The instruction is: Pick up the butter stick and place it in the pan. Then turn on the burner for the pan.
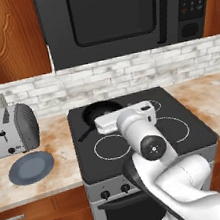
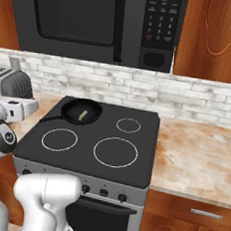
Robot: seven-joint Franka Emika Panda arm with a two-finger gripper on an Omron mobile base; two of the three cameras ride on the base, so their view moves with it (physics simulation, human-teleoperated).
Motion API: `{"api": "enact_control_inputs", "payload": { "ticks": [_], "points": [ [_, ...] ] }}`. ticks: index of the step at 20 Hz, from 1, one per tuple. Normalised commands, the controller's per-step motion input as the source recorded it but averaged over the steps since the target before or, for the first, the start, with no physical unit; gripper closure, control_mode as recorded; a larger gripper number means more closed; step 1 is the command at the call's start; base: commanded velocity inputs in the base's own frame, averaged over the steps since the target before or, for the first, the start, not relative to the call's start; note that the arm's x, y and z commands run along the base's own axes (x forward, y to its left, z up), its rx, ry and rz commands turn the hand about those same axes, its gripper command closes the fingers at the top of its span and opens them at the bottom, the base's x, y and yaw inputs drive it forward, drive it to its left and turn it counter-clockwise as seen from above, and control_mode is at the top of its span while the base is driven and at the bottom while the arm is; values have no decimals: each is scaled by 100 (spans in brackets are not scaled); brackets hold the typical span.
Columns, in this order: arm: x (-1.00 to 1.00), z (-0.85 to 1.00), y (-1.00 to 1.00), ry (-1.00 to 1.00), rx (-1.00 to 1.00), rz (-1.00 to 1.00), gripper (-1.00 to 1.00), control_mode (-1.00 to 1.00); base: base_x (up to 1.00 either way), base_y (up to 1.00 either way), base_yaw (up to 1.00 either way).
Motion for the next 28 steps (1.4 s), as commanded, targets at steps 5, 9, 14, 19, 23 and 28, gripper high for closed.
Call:
{"api": "enact_control_inputs", "payload": {
  "ticks": [5,9,14,19,23,28],
  "points": [
    [-30,-29,0,-18,0,1,-100,-100,0,0,0],
    [-31,-32,-6,-19,0,7,-100,-100,0,0,0],
    [-30,-31,-28,-18,0,12,-100,-100,0,0,0],
    [-4,-42,-29,-19,0,12,-100,-100,0,0,0],
    [-4,-60,-28,-19,0,14,-100,-100,0,0,0],
    [-13,-69,-27,-16,0,13,-100,-100,0,0,0]
  ]
}}
